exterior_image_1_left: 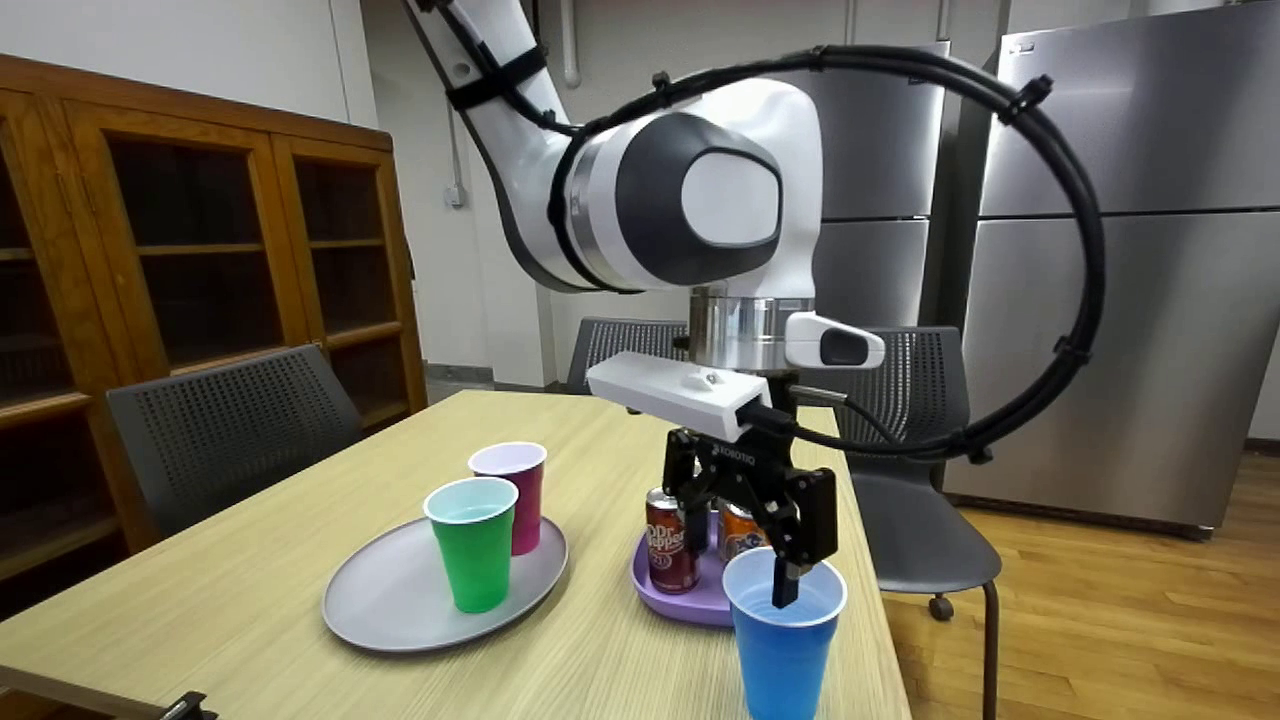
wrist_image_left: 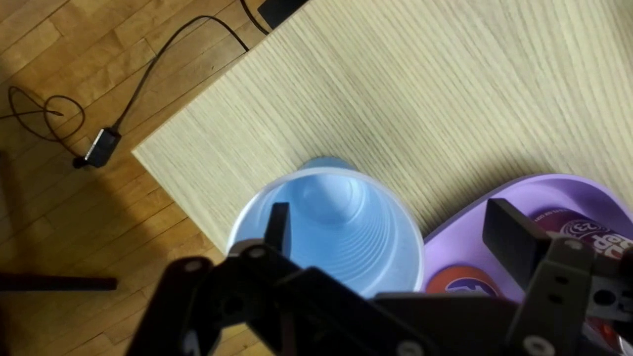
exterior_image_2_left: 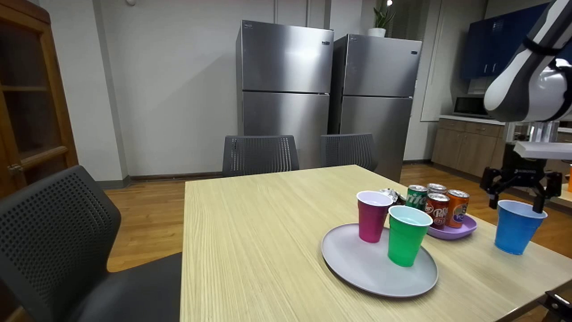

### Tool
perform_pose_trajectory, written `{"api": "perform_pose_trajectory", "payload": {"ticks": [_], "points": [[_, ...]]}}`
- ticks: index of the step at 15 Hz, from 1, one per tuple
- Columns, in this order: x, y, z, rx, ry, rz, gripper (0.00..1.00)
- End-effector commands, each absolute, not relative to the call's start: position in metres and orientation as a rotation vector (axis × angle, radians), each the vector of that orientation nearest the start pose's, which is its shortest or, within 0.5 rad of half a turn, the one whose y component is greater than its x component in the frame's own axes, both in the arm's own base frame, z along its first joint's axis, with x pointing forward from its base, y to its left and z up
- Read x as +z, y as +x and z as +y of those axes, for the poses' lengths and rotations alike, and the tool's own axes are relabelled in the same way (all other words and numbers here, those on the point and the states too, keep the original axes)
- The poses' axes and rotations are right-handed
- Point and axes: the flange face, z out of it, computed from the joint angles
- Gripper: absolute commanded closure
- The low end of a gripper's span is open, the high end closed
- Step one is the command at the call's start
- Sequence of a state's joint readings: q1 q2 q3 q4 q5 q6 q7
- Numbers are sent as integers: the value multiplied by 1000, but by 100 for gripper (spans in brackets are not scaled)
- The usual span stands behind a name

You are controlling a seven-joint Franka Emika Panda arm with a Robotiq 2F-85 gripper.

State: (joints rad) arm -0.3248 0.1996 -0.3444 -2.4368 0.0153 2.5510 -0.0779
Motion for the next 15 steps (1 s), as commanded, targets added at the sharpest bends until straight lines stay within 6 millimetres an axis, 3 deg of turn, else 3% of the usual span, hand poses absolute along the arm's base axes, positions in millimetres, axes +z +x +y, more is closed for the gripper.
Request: {"api": "perform_pose_trajectory", "payload": {"ticks": [1, 8, 9, 10, 15], "points": [[209, 392, -298, 130, -3034, 876, 0], [201, 409, -303, 129, -3044, 867, 0], [202, 408, -304, 127, -3049, 865, 9], [202, 407, -304, 128, -3048, 853, 26], [206, 401, -308, 114, -3056, 843, 65]]}}
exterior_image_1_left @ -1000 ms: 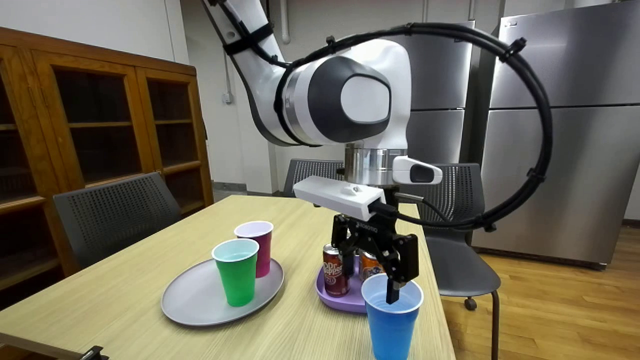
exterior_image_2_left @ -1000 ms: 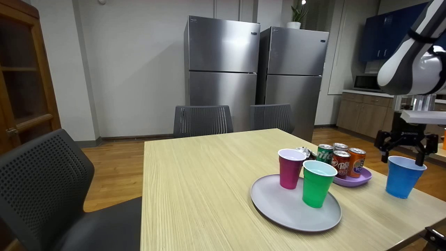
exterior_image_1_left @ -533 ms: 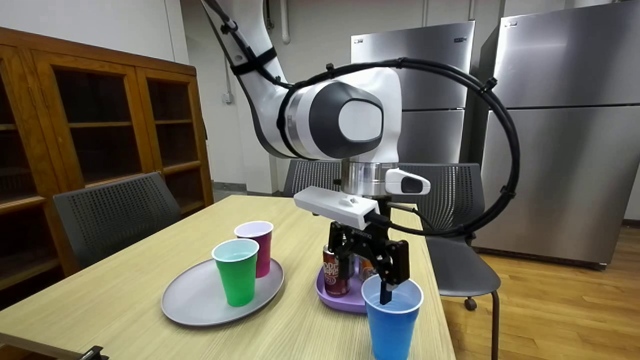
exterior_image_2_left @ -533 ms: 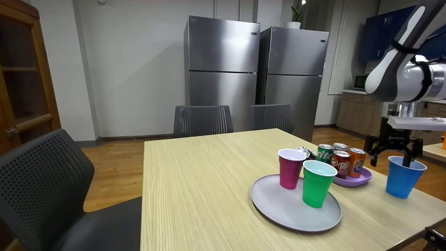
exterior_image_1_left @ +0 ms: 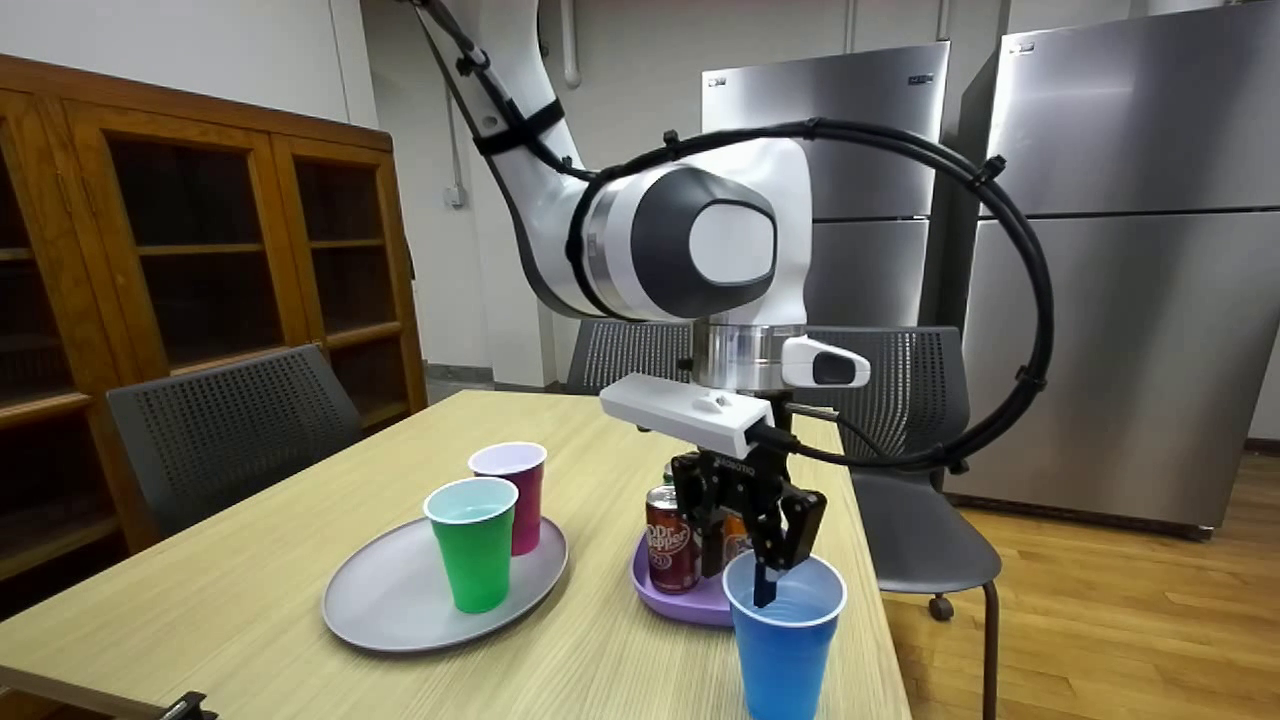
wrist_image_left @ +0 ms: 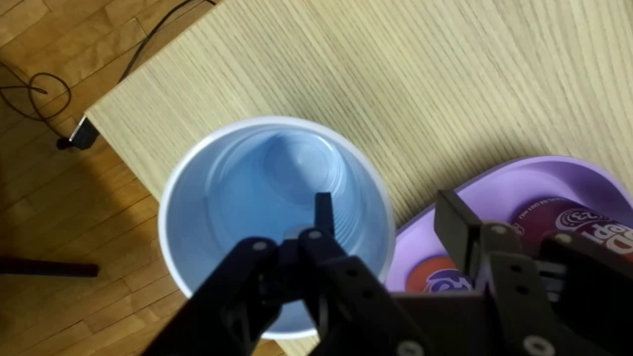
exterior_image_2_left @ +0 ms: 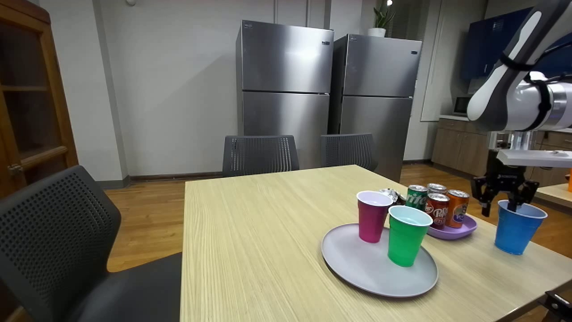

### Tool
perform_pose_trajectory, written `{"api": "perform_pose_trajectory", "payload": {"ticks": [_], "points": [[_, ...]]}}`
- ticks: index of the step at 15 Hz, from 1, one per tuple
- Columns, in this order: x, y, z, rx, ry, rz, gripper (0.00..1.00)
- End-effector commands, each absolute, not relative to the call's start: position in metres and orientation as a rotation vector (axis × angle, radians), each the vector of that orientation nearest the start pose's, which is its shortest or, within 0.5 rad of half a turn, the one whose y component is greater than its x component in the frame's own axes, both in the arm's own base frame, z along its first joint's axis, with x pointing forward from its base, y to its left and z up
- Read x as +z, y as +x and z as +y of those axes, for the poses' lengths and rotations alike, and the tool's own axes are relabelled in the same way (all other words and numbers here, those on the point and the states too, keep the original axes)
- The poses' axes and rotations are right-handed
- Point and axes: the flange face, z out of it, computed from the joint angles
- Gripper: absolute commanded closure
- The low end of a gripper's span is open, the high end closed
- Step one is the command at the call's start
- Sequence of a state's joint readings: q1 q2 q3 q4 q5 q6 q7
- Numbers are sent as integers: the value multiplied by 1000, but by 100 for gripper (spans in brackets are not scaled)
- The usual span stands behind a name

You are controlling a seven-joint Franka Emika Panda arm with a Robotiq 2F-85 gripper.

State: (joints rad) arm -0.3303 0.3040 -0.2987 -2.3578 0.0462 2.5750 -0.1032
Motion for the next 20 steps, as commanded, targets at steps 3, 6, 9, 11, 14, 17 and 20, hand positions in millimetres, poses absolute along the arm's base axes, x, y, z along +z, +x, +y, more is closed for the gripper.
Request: {"api": "perform_pose_trajectory", "payload": {"ticks": [3, 6, 9, 11, 14, 17, 20], "points": [[209, 395, -313, 113, -3052, 860, 88], [214, 387, -318, 110, -3055, 878, 100], [222, 379, -319, 101, -3068, 881, 100], [229, 373, -316, 100, -3082, 869, 100], [241, 360, -307, 121, -3105, 809, 100], [249, 343, -291, 136, -3128, 752, 100], [252, 327, -270, 146, -3155, 683, 100]]}}
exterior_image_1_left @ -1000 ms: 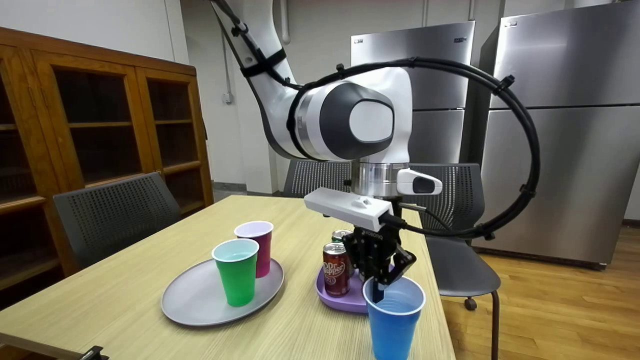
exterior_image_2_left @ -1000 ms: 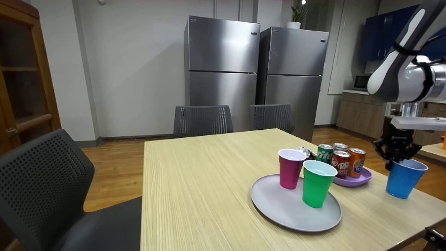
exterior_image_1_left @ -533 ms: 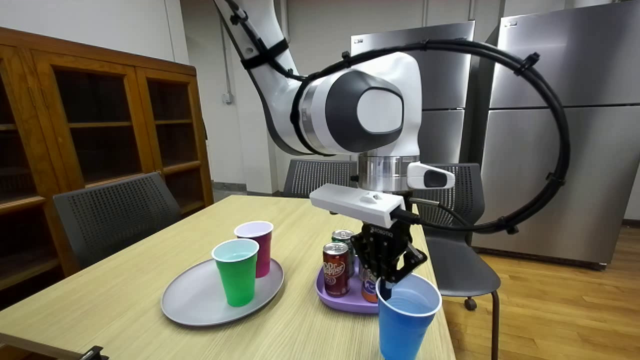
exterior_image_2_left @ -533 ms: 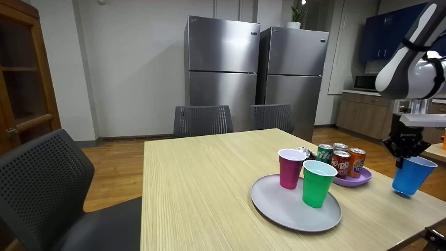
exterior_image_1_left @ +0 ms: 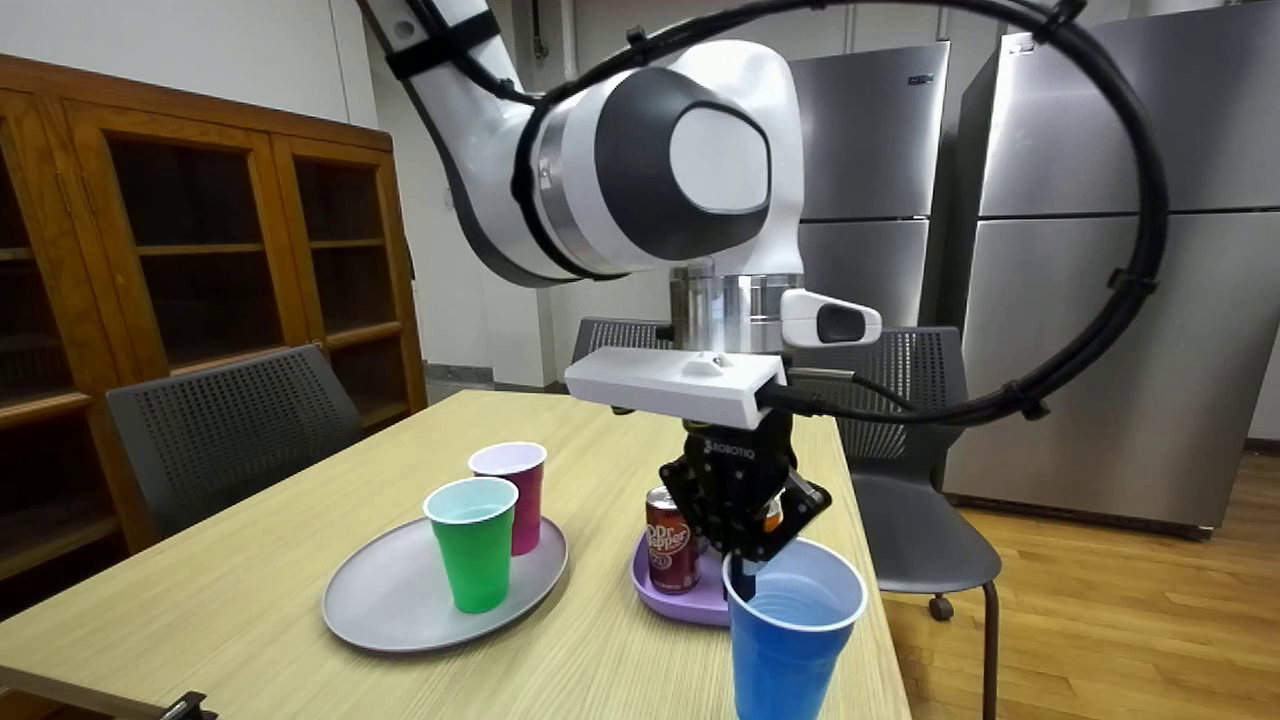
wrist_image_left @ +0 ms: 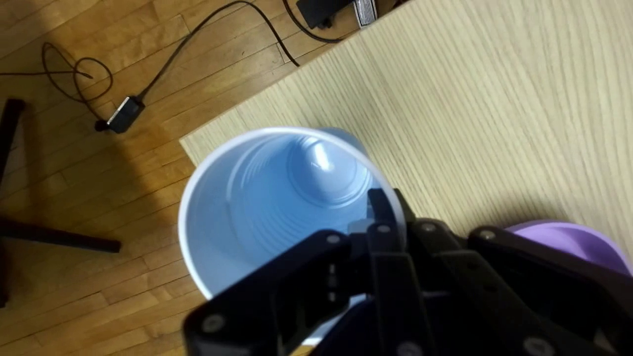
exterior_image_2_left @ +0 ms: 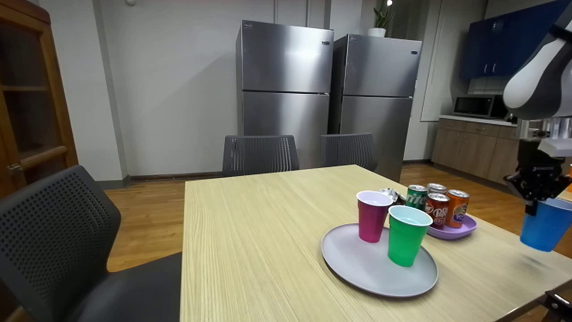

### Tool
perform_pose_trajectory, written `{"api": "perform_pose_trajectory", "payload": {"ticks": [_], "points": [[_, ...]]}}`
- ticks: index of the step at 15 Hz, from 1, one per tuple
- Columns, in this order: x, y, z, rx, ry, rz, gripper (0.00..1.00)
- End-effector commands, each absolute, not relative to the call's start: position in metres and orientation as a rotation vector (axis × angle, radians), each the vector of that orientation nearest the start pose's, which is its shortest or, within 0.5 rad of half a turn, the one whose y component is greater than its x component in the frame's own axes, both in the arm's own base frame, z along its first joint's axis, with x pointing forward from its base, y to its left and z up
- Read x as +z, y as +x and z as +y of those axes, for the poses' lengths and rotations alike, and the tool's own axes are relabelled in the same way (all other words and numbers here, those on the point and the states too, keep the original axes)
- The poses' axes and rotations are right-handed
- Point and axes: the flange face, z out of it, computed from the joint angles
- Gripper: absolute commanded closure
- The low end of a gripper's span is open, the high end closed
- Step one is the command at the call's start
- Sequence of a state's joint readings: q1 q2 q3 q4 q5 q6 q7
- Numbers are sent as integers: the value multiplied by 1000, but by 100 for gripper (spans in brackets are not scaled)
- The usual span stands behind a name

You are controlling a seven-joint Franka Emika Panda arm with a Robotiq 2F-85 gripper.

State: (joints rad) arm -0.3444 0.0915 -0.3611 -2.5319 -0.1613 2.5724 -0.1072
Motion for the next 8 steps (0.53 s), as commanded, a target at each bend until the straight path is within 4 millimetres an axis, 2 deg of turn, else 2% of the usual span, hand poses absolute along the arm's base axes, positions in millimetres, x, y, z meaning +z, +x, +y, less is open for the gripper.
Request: {"api": "perform_pose_trajectory", "payload": {"ticks": [1, 8], "points": [[252, 323, -263, 152, -3161, 660, 100], [247, 299, -196, 166, -3198, 508, 100]]}}
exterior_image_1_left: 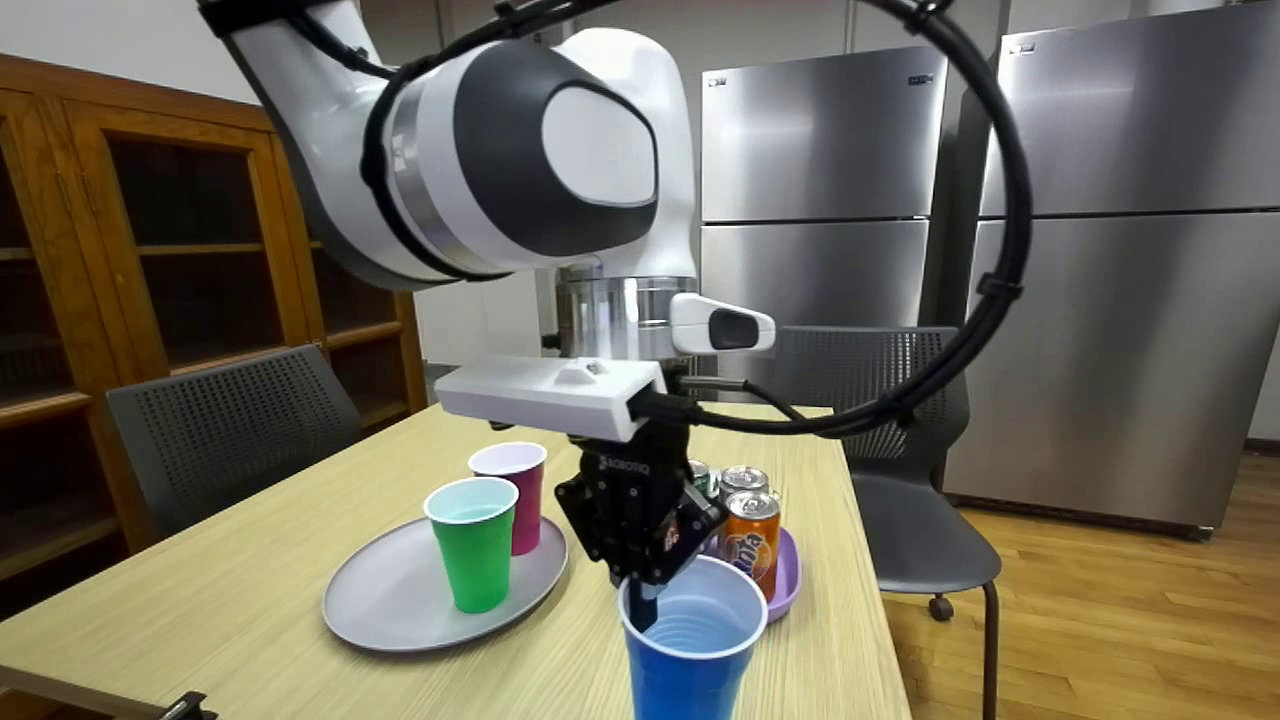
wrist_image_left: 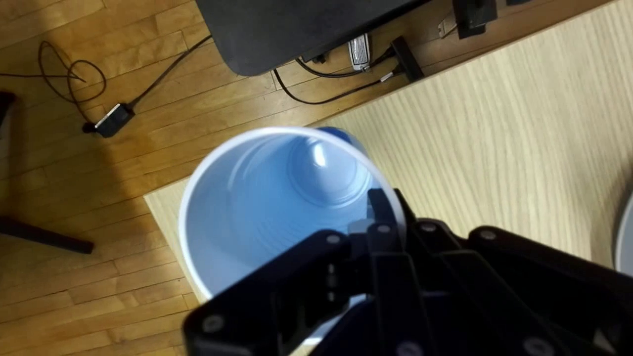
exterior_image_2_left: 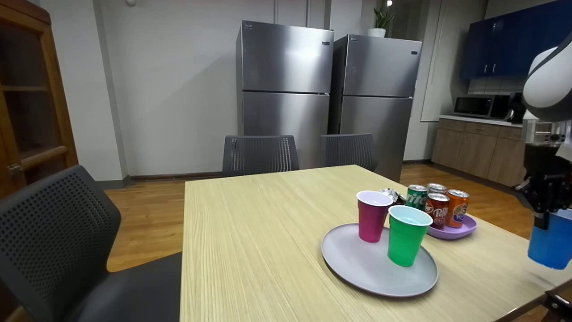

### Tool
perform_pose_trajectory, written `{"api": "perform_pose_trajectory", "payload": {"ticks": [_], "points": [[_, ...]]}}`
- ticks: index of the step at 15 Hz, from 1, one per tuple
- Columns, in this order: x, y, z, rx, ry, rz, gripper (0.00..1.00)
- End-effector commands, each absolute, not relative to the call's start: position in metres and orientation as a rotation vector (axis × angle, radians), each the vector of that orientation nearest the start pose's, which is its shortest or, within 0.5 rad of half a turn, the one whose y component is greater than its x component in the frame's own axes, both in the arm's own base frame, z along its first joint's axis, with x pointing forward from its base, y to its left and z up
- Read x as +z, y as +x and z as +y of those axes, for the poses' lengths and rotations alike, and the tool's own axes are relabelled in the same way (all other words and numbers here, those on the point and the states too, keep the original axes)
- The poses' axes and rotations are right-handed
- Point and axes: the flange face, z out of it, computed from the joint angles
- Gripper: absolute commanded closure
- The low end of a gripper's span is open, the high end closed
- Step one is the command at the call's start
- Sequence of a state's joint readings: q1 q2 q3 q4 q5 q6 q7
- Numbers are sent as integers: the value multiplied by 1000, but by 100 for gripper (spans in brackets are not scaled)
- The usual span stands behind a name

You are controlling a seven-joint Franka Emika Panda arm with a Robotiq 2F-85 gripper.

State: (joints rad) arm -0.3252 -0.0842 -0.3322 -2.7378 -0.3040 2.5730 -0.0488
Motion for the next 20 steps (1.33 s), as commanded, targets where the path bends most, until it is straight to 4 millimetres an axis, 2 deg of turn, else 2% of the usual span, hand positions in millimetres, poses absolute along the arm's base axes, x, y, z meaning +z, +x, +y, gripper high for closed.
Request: {"api": "perform_pose_trajectory", "payload": {"ticks": [1, 2, 9, 12, 15, 20], "points": [[247, 297, -185, 162, -3204, 484, 100], [252, 322, -187, 167, -3208, 465, 100], [270, 356, -126, 99, -3249, 249, 100], [276, 360, -102, 67, -3265, 206, 100], [291, 364, -89, 19, -3275, 220, 100], [326, 363, -68, -56, -3279, 188, 100]]}}
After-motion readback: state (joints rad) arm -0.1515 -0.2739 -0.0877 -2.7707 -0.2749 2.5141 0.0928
